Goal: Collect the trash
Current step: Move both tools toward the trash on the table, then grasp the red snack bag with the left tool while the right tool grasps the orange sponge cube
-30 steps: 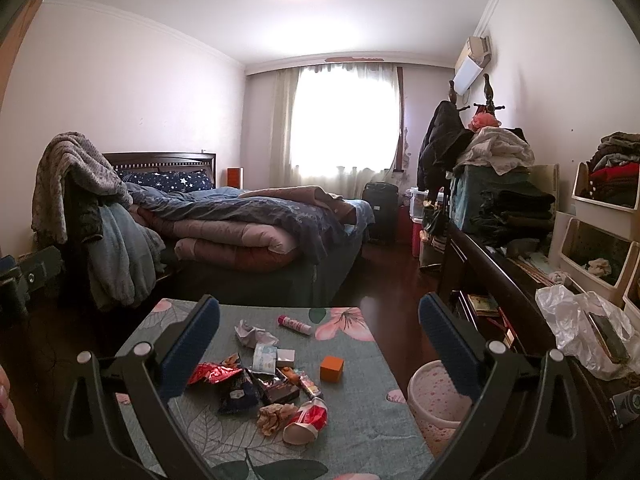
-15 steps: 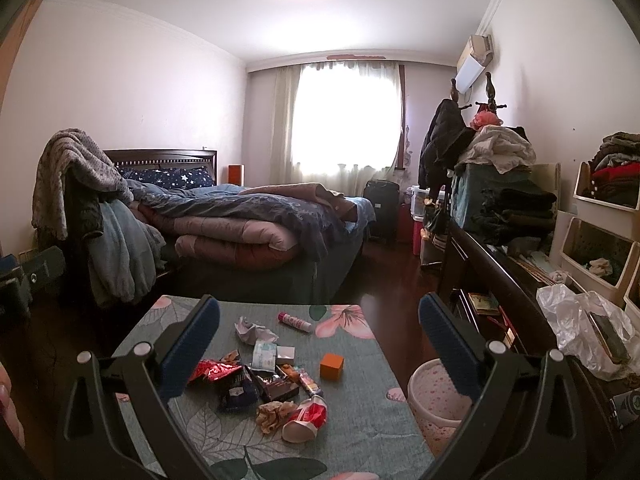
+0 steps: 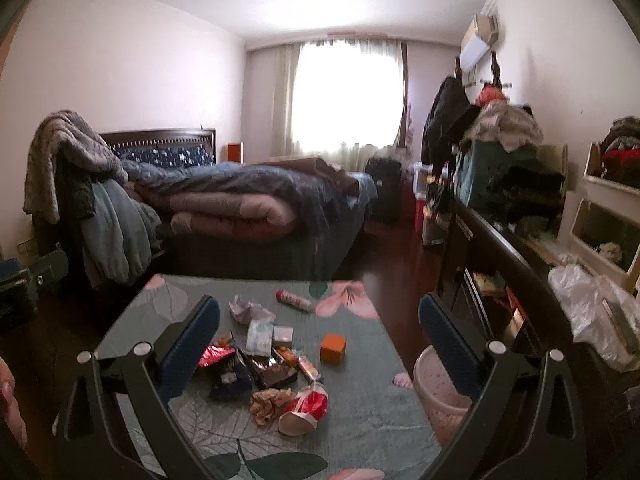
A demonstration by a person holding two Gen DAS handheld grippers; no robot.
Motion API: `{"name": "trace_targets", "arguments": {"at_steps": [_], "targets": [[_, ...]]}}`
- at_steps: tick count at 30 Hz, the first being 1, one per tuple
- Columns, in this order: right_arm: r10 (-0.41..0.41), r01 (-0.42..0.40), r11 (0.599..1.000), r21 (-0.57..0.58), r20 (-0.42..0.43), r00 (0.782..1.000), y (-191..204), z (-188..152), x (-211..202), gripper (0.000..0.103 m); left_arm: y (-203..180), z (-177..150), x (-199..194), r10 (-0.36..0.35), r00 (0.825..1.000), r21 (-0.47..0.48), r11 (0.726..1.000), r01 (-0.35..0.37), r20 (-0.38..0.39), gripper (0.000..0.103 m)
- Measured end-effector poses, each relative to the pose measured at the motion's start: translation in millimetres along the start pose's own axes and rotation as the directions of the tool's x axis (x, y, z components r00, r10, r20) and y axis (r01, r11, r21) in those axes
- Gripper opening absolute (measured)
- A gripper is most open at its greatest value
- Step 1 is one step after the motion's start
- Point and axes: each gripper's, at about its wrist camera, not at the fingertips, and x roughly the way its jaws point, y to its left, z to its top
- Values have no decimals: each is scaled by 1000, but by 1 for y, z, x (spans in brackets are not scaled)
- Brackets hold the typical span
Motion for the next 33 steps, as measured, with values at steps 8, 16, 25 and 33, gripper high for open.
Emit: {"name": "trace_targets", "arguments": {"at_steps": [8,16,25,33], "targets": [[3,-3,1000,5,-98,995,-5,-19,58,100,6,-20,69,13,991,3,1000,-13,-132,99],[25,-25,1000,6,-238,971,-4,-49,125,100,-1,-47,130,-28,968,26,999,35,-249,99],[28,-30,1000,-3,-288,957,-7,-67,156,100,-36,-80,205,-106,909,16,992,123,-403,99],[50,-31,998,61,-334,941,-25,-79,176,100,-37,-100,249,-71,873,9,996,87,-483,78]]}}
